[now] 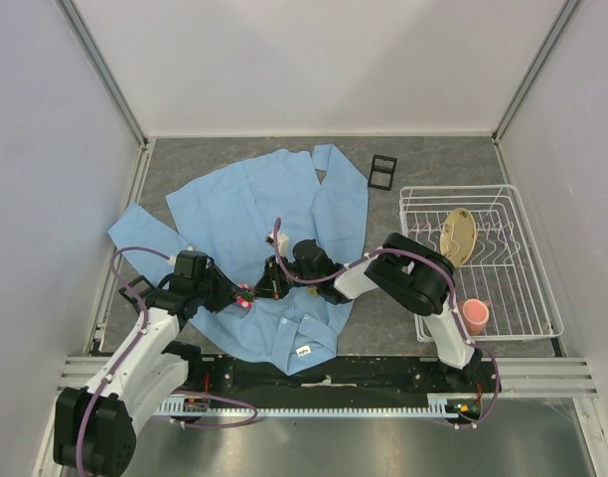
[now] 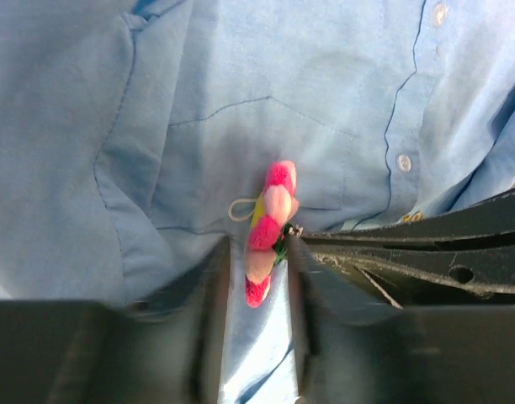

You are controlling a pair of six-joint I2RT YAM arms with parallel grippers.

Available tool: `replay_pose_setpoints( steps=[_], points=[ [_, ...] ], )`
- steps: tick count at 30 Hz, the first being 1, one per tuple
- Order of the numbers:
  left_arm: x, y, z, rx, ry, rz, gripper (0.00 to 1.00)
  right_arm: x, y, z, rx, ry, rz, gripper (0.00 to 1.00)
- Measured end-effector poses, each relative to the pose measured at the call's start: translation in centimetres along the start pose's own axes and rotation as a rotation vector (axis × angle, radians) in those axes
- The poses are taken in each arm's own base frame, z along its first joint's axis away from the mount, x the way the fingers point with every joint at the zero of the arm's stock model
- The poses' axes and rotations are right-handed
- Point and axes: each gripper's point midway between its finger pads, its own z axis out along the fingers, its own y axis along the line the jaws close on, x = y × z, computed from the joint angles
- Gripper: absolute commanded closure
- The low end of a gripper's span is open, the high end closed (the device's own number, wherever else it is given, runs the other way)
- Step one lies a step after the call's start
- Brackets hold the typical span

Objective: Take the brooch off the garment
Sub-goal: Remove the brooch from the clothes.

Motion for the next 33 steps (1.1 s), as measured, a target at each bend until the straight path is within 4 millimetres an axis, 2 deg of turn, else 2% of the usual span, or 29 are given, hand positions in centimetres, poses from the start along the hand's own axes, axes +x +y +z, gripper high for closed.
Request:
replay_pose_setpoints(
  steps=[3, 6, 15, 23, 33],
  points=[
    [-0.1, 0.1, 0.4, 0.011, -0.004, -0.015, 0.9, 0.0, 0.0, 0.0, 0.0, 0.0, 0.0, 0.98],
    [0.0, -0.1, 0.6, 0.032, -0.003, -0.015, 0.98, 0.0, 0.0, 0.0, 0.001, 0.0, 0.001, 0.94],
    [0.5, 0.2, 1.2, 0.061, 0.005, -0.017, 0.98, -0.5, -0.2, 0.7, 0.01, 0.007, 0.01, 0.91],
    [0.6, 0.4, 1.3, 0.071, -0.005, -0.011, 0.98, -0.3, -0.3, 0.7, 0.017, 0.02, 0.016, 0.76],
    [0.5, 0.3, 1.1, 0.08, -0.01, -0.003, 0.98, -0.3, -0.6, 0.1, 0.058, 0.03, -0.009, 0.8]
  ],
)
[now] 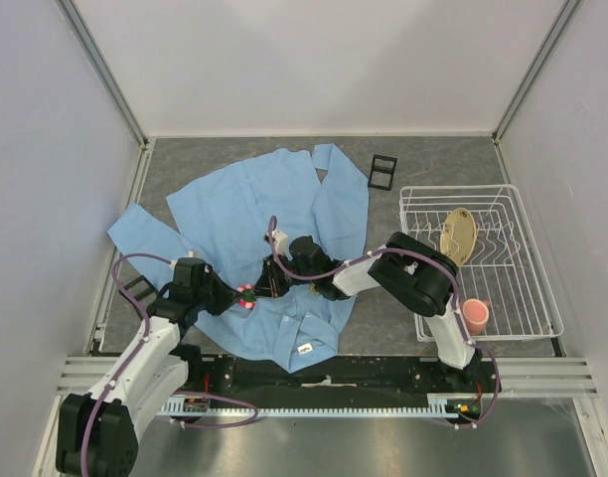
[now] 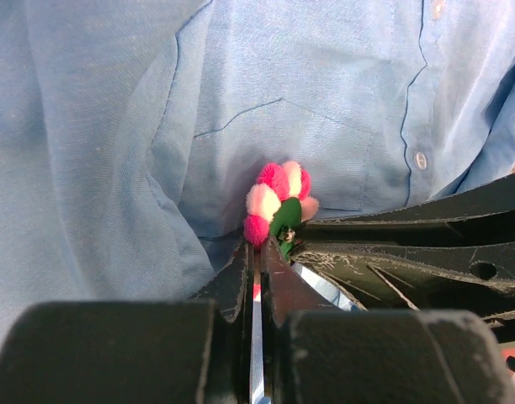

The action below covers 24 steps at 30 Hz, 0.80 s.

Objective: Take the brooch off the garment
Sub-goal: Remove the brooch from the clothes.

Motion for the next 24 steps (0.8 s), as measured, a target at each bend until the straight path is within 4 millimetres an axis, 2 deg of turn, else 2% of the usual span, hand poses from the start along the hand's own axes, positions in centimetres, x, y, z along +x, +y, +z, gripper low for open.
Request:
replay_pose_setpoints(
  steps=[4, 6, 9, 10, 11, 17, 24],
  points=[
    [0.07, 0.07, 0.03, -0.002, 0.004, 0.005, 0.98, 0.22, -0.28, -0.31, 0.012, 0.001, -0.014, 0.82],
    [0.09, 0.06, 0.03, -0.002, 0.005, 0.005, 0.98, 0.26, -0.34, -0.4, 0.014, 0.002, -0.02, 0.87],
    [0.1, 0.07, 0.03, -0.002, 0.005, 0.005, 0.98, 0.2, -0.41, -0.43, 0.016, -0.001, -0.027, 0.89],
    [0.11, 0.08, 0.04, -0.003, 0.006, 0.005, 0.98, 0.2, -0.38, -0.44, 0.015, -0.001, -0.028, 0.91],
    [0.14, 0.08, 0.06, -0.002, 0.008, 0.005, 0.98, 0.22, -0.37, -0.44, 0.015, -0.001, -0.028, 0.99],
    [0.49, 0.04, 0.19, -0.002, 0.032, 0.002, 0.98, 0.41, -0.15, -0.44, 0.011, -0.011, -0.019, 1.0],
    [0.53, -0.11, 0.16, 0.004, 0.037, 0.002, 0.98, -0.27, -0.17, -0.24, 0.035, -0.064, 0.018, 1.0]
  ],
)
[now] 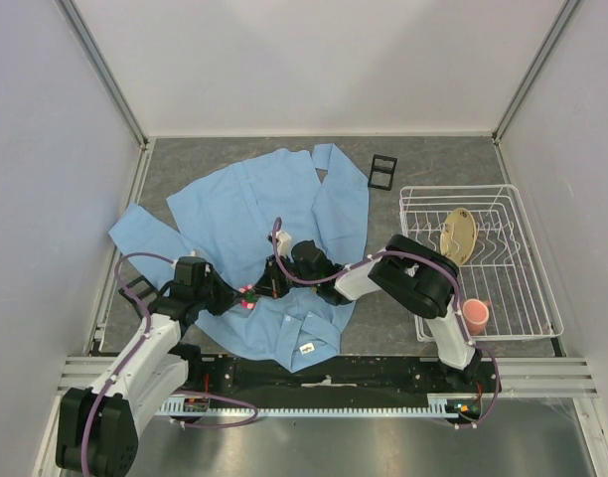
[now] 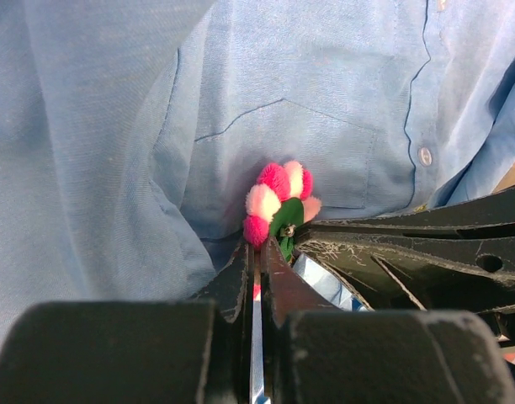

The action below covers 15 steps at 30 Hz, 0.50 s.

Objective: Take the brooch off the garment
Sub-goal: Remove the brooch from the clothes.

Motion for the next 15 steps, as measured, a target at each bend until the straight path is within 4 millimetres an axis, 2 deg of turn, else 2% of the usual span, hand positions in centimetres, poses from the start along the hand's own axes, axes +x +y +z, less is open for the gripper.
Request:
replay_pose_setpoints(
  steps=[6, 7, 8, 10, 15],
  points=[
    [-0.03, -0.06, -0.07, 0.001, -0.001, 0.0, 0.98, -0.33, 0.21, 0.14, 0.002, -0.019, 0.014, 1.0],
    [-0.03, -0.06, -0.07, 0.001, -0.001, 0.0, 0.98, -0.34, 0.22, 0.14, 0.001, -0.02, 0.014, 0.95],
    [-0.03, -0.06, -0.07, 0.001, -0.001, 0.0, 0.98, -0.31, 0.19, 0.14, 0.002, -0.019, 0.014, 0.84],
    [-0.03, -0.06, -0.07, 0.001, 0.0, 0.0, 0.98, -0.05, -0.05, 0.03, 0.016, -0.005, 0.011, 0.75],
    [0.23, -0.18, -0.13, 0.008, 0.013, 0.0, 0.98, 0.16, -0.24, -0.69, 0.062, 0.039, 0.003, 0.73]
  ],
)
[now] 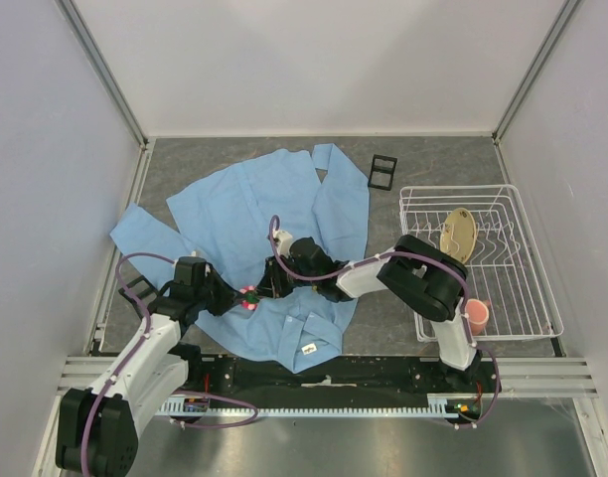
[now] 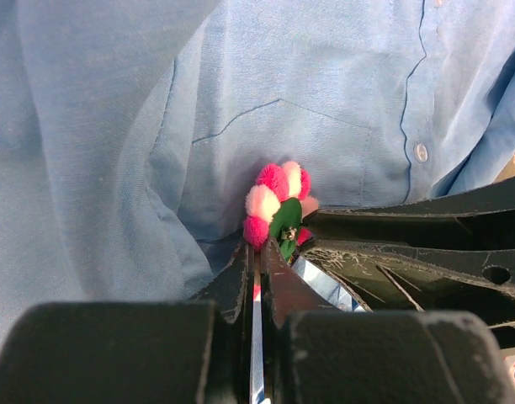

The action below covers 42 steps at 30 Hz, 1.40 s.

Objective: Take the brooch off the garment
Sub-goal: Remove the brooch from the clothes.

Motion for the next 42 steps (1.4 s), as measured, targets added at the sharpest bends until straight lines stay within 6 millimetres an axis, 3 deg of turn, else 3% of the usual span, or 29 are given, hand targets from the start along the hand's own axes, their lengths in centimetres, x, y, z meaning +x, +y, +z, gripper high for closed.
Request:
replay_pose_setpoints(
  steps=[8, 16, 29, 42],
  points=[
    [0.1, -0.1, 0.0, 0.006, 0.007, 0.007, 0.98, 0.5, 0.3, -0.3, -0.004, 0.044, 0.029, 0.89],
    [0.2, -0.1, 0.0, 0.01, 0.011, 0.026, 0.98, 0.4, 0.6, 0.5, -0.029, 0.078, 0.082, 1.0],
    [0.2, 0.1, 0.2, 0.002, 0.017, 0.031, 0.98, 0.6, 0.3, 1.0, -0.007, 0.113, 0.097, 1.0],
    [-1.2, 1.1, 0.5, -0.055, -0.041, 0.049, 0.98, -0.1, 0.6, 3.5, 0.229, 0.141, -0.129, 1.0]
  ],
)
